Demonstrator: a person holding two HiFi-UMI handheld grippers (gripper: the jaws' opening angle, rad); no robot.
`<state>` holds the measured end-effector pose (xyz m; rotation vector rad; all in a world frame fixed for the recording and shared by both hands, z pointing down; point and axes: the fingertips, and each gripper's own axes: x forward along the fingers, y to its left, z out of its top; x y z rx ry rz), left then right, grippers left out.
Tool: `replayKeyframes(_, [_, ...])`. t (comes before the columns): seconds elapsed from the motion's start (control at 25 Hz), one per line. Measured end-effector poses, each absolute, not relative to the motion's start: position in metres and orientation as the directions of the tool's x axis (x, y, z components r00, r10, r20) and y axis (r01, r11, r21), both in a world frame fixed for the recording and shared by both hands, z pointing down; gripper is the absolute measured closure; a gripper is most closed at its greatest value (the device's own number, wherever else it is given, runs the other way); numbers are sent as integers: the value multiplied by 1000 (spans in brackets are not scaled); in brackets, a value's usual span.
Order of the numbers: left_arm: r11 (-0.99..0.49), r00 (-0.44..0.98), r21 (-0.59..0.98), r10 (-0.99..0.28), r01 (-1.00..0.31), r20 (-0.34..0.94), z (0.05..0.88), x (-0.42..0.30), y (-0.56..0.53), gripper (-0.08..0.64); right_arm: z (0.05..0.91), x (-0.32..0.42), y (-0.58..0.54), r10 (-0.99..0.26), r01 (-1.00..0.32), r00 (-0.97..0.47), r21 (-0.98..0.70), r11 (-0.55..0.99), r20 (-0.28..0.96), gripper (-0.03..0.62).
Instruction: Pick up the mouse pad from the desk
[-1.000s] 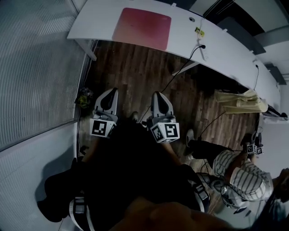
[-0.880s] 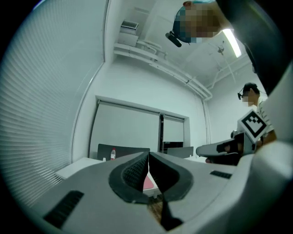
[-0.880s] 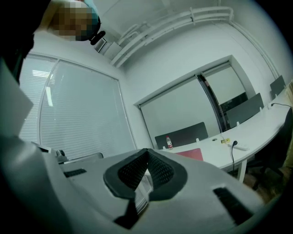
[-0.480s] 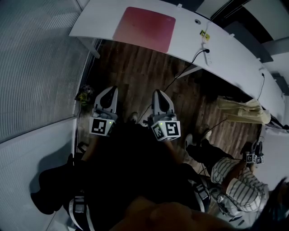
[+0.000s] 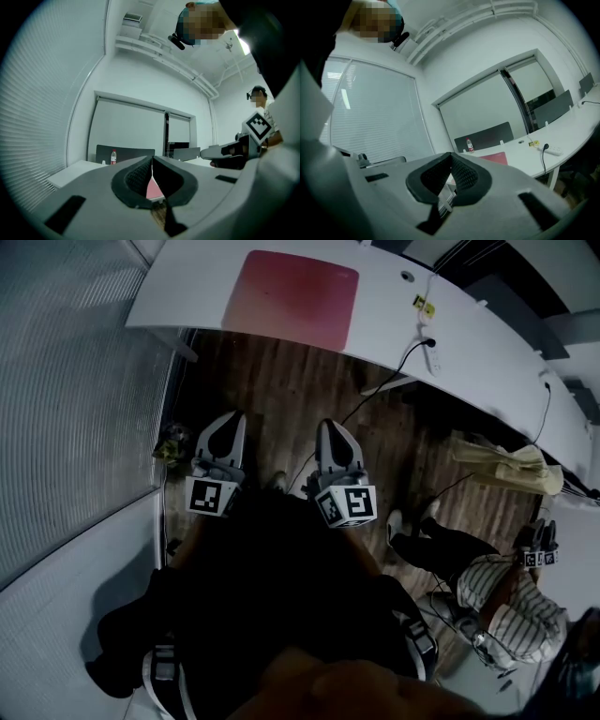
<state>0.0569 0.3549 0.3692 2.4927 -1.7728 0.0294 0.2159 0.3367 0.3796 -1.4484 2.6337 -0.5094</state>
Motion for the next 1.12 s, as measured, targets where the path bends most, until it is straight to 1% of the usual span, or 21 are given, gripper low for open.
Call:
replayKeyframes(0.48, [-388, 395, 92, -915, -917, 84, 377, -18, 229, 554, 377, 138, 217, -862, -834, -499, -319, 449, 90, 592])
replayKeyframes(0.72, [-420, 433, 124, -895, -899, 110, 382, -59, 168, 554, 373, 91, 158, -870, -851, -475, -320, 416, 132, 592])
replayKeyframes(0.92, [-445, 464, 150, -877, -883, 126, 407, -94, 124, 554, 385, 55, 112, -884, -868, -449, -297, 397, 130, 592])
replayKeyframes(1.12, [-471, 489, 143, -861, -870, 142, 428, -133, 91, 555, 390, 17, 73, -901, -880, -418, -298, 369, 118, 592])
